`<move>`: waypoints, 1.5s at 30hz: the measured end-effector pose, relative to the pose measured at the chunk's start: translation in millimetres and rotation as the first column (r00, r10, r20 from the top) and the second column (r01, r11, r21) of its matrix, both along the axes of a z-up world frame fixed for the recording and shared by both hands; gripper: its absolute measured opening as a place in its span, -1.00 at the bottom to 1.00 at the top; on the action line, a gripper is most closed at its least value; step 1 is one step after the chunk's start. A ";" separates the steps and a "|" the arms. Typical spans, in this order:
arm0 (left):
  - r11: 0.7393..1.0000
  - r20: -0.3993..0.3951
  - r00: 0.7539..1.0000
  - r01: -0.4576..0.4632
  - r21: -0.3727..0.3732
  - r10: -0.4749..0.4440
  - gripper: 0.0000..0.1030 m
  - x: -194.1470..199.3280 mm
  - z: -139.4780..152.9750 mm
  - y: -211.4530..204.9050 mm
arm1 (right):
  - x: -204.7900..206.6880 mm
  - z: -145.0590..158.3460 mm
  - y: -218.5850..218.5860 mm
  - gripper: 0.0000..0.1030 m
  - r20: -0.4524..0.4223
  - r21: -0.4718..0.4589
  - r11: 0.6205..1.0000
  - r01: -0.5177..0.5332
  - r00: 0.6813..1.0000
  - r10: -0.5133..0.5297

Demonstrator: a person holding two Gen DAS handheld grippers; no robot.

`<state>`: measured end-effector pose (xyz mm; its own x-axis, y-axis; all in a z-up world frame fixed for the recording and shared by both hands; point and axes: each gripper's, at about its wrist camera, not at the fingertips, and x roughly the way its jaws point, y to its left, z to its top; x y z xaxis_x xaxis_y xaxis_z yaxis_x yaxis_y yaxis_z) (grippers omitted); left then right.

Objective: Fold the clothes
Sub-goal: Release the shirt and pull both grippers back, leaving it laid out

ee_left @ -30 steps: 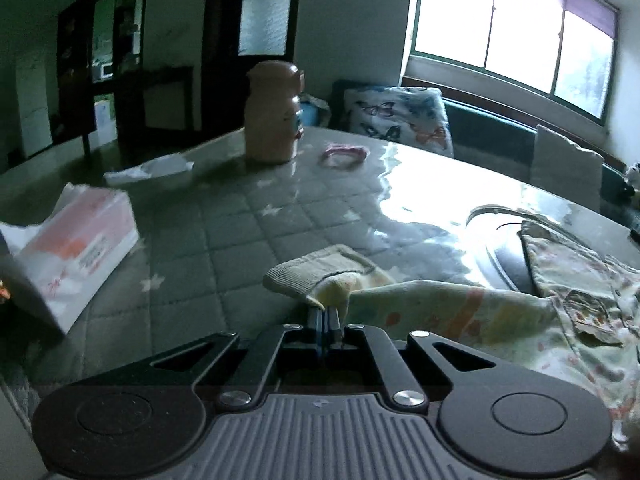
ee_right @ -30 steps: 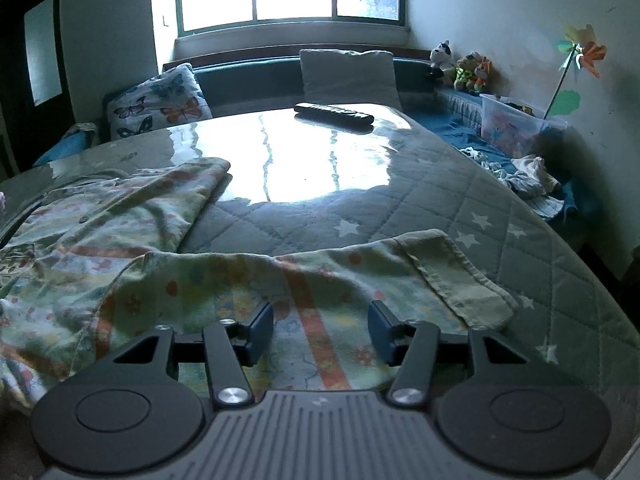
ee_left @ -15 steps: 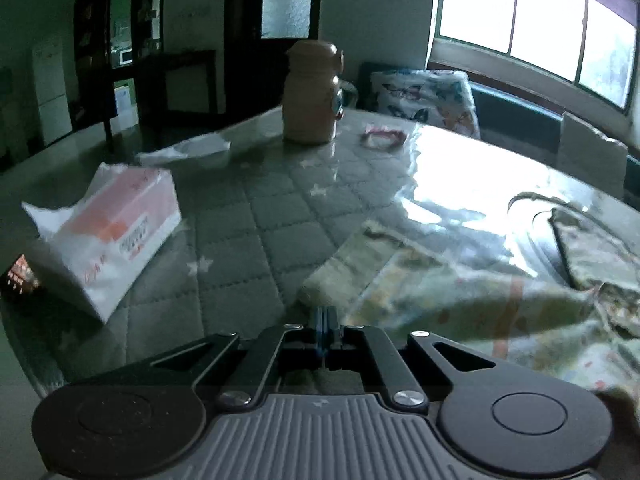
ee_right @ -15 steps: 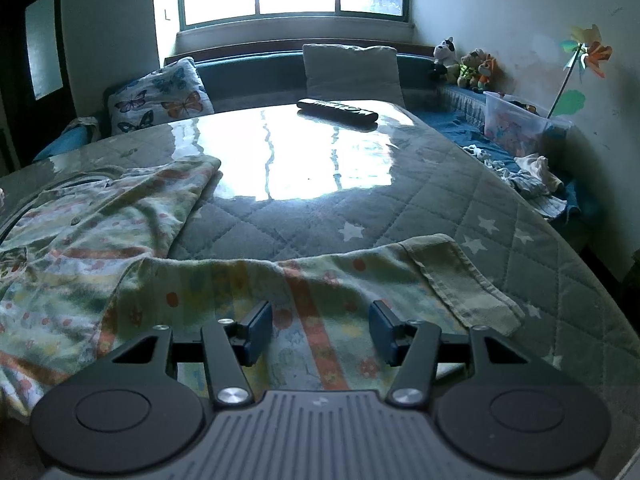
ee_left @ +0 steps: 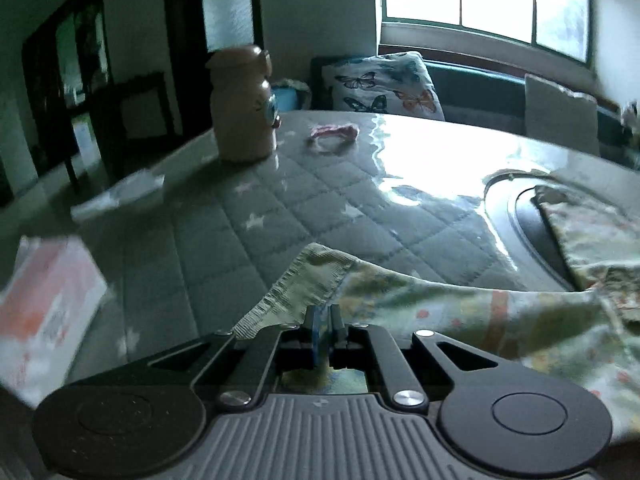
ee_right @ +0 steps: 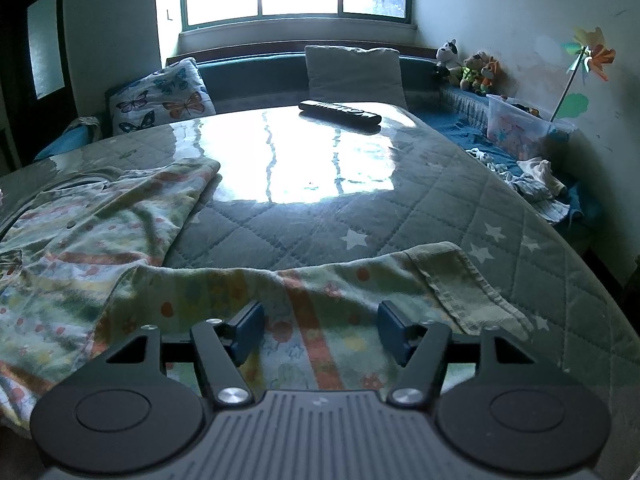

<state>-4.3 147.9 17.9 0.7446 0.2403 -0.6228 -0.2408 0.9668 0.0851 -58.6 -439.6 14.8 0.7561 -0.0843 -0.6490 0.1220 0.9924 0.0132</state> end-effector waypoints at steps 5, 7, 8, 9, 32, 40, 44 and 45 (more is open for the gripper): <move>0.998 -0.004 1.000 0.009 0.054 -0.009 -0.89 19.5 -2.6 2.2 | 9.2 -1.0 -3.1 0.33 0.005 -0.002 1.000 0.007 1.000 -0.007; 0.998 -0.001 1.000 0.012 0.067 -0.012 -0.85 21.7 -3.4 3.7 | 12.9 -1.9 -4.3 0.35 0.010 0.000 1.000 0.009 1.000 -0.009; 0.997 0.001 1.000 0.015 0.072 -0.016 -0.85 22.3 -4.1 4.2 | 15.1 -2.6 -4.9 0.36 0.014 0.000 1.000 0.009 1.000 -0.009; 0.997 0.001 1.000 0.018 0.075 -0.018 -0.85 23.2 -4.4 4.6 | 17.6 -3.4 -5.8 0.36 0.020 0.000 1.000 0.011 1.000 -0.011; 0.977 0.065 0.975 0.213 0.013 -0.213 -0.19 -9.3 29.9 -79.6 | -14.8 29.9 44.7 0.40 0.083 0.009 0.980 -0.199 0.977 0.197; 0.925 0.048 0.924 0.381 -0.004 -0.380 -0.19 -12.3 19.7 -149.3 | -26.8 25.6 91.8 0.08 0.075 -0.030 0.944 -0.330 0.941 0.331; 0.898 0.023 0.898 0.440 0.022 -0.440 -0.19 -16.5 8.2 -172.0 | -25.9 21.2 97.0 -0.05 0.054 -0.006 0.938 -0.347 0.936 0.347; 0.892 0.016 0.892 0.451 0.028 -0.451 -0.19 -17.5 5.7 -176.4 | -24.7 23.4 97.0 -0.09 0.060 0.000 0.936 -0.353 0.934 0.352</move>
